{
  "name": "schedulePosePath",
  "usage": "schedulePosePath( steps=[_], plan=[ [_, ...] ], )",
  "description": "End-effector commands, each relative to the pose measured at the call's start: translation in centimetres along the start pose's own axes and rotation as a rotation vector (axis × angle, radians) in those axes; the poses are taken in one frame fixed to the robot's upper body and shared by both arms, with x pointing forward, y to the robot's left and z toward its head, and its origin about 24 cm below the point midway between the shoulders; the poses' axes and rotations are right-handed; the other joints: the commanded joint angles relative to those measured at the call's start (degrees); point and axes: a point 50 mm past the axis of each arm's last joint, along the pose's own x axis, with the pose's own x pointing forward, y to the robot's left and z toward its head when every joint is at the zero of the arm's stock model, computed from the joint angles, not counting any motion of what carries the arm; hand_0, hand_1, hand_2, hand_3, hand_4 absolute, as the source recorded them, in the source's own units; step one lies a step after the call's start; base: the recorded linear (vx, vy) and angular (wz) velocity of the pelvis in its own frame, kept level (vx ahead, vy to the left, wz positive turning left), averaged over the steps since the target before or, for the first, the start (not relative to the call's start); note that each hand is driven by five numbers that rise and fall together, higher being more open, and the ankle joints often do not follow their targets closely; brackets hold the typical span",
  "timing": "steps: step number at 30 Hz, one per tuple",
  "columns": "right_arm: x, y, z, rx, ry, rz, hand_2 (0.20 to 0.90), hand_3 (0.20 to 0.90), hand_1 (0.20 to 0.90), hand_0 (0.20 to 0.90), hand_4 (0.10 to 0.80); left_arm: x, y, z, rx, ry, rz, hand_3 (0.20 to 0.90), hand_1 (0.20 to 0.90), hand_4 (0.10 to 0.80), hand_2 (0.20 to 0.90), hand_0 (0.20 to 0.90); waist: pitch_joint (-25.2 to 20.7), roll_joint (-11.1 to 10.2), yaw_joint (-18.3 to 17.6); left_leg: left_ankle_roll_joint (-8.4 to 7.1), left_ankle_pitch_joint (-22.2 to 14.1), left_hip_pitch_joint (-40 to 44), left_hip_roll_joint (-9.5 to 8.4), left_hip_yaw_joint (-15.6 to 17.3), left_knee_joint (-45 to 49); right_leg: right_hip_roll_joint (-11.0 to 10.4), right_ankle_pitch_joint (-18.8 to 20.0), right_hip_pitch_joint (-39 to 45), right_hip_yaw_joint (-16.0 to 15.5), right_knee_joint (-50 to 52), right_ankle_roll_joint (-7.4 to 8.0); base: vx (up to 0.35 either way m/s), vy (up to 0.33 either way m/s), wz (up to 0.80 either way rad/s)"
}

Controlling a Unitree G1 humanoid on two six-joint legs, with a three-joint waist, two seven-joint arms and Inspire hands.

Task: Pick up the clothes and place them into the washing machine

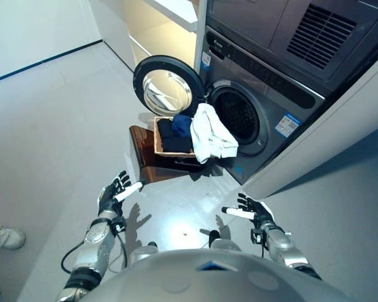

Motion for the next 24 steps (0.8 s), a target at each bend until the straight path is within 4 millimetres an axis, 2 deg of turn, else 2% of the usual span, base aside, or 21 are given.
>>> schedulePosePath(
  steps=[1, 5, 7, 9, 10, 12, 17, 24],
  plan=[
    [0.6, -0.9, 5.0, -0.018, -0.202, -0.002, 0.900, 0.900, 0.900, 0.900, 0.800, 1.5, -0.2, 5.4, 0.024, -0.204, -0.032, 0.900, 0.900, 0.800, 0.900, 0.900, 2.06, -1.94, -0.57, -0.54, -1.54, -0.90, -1.32, -1.66, 3.07, 2.96, -6.72, 3.93, -1.49, 1.35, -1.81, 0.028, -0.090, 0.00],
    [0.7, -0.6, 4.8, 0.016, -0.194, 0.010, 0.900, 0.900, 0.900, 0.900, 0.800, 1.7, 0.3, 5.5, 0.002, -0.205, -0.002, 0.900, 0.900, 0.800, 0.900, 0.900, 2.77, -2.56, -0.38, -1.32, -2.04, -3.38, -0.79, -2.76, 9.32, 3.89, -7.78, 4.03, -0.96, 1.92, -3.03, -0.010, -0.101, 0.00],
    [0.8, -0.5, 5.3, 0.009, -0.208, 0.015, 0.900, 0.900, 0.900, 0.900, 0.800, 2.0, 0.2, 5.8, -0.007, -0.210, 0.003, 0.900, 0.900, 0.800, 0.900, 0.900, 4.54, -2.88, 0.39, -1.42, -0.56, -7.03, -2.50, -4.69, 15.47, 4.00, -7.55, 3.85, -0.48, 2.51, -3.64, -0.094, -0.037, 0.01],
    [0.9, -0.7, 6.0, 0.002, -0.228, 0.005, 0.900, 0.900, 0.900, 0.900, 0.800, 2.2, -0.1, 6.2, -0.019, -0.222, 0.004, 0.900, 0.900, 0.800, 0.900, 0.900, 5.03, -2.89, 0.85, -1.04, 0.45, -10.23, -4.15, -7.52, 11.53, 3.15, -7.66, 3.03, -1.03, 3.04, -3.11, -0.021, 0.069, 0.08],
    [0.9, -0.9, 6.0, 0.018, -0.234, -0.003, 0.900, 0.900, 0.900, 0.900, 0.800, 2.2, -0.2, 6.0, -0.024, -0.219, 0.002, 0.900, 0.900, 0.800, 0.900, 0.900, 4.51, -2.92, 0.76, -0.87, 1.24, -12.01, -4.84, -7.74, 9.83, 2.72, -7.68, 3.01, -1.49, 3.32, -2.71, 0.067, 0.095, 0.11],
    [0.8, -1.2, 6.3, 0.035, -0.249, -0.018, 0.900, 0.900, 0.900, 0.900, 0.800, 2.2, -0.1, 6.2, -0.007, -0.224, 0.004, 0.900, 0.900, 0.800, 0.900, 0.900, 4.27, -2.73, 0.31, -0.78, 1.58, -13.61, -4.23, -4.45, 9.83, 2.15, -8.04, 2.19, -1.18, 4.68, -2.13, 0.053, 0.106, 0.21],
    [1.0, -1.1, 5.4, 0.070, -0.208, -0.028, 0.900, 0.900, 0.900, 0.900, 0.800, 1.6, 0.0, 5.8, 0.016, -0.231, -0.003, 0.900, 0.900, 0.800, 0.900, 0.900, 2.36, -0.98, 0.61, 0.96, 0.64, -8.91, -4.84, -2.67, 5.38, 0.70, -7.45, 2.77, 0.36, 3.52, -0.54, 0.095, 0.154, -0.14],
    [1.0, 0.1, 5.8, 0.042, -0.219, 0.019, 0.900, 0.900, 0.900, 0.900, 0.800, 1.5, 0.6, 5.4, 0.008, -0.214, 0.011, 0.900, 0.900, 0.800, 0.900, 0.900, 2.24, -1.23, 1.21, 2.68, 0.36, -5.30, -6.18, -0.07, 1.71, -1.21, -7.05, 2.50, 1.45, 4.56, 1.23, 0.061, 0.120, -0.18]
  ],
)
